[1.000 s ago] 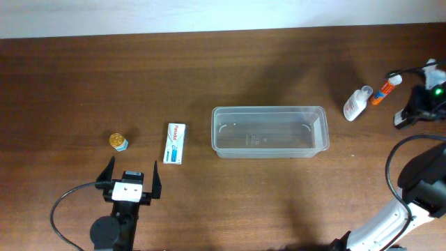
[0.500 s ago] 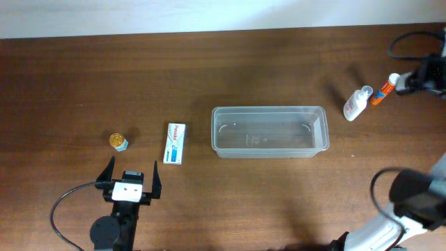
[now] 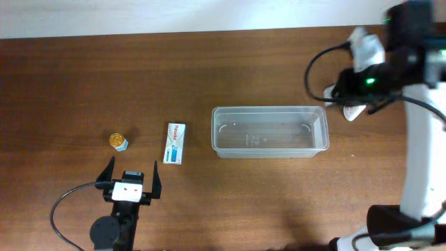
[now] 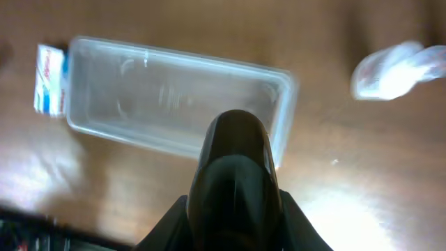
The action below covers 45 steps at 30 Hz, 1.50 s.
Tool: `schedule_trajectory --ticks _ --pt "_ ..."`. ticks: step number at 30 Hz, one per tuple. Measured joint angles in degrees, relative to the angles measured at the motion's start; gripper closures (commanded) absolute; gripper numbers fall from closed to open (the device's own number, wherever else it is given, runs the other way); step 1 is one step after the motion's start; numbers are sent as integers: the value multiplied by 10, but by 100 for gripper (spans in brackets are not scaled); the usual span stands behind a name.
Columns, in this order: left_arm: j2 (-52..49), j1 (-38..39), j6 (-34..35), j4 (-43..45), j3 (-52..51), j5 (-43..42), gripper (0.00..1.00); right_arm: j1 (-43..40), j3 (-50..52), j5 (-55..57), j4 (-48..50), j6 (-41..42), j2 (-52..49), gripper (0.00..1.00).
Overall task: Pack container
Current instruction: 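Carry the dark bottle into the container and release it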
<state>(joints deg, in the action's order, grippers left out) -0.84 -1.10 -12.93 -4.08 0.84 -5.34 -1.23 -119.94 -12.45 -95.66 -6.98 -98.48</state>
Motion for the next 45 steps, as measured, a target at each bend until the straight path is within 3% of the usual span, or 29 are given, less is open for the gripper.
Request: schedule_trajectory --ticks 13,18,24,45 --pt "0 0 0 0 0 0 1 33 285 8 214 76 -12 80" --pt "0 0 0 0 0 0 1 33 351 9 290 85 -11 80" --pt "0 0 0 0 0 0 1 34 394 22 334 86 -11 80" --pt "0 0 0 0 0 0 1 34 396 62 365 87 -80 79"
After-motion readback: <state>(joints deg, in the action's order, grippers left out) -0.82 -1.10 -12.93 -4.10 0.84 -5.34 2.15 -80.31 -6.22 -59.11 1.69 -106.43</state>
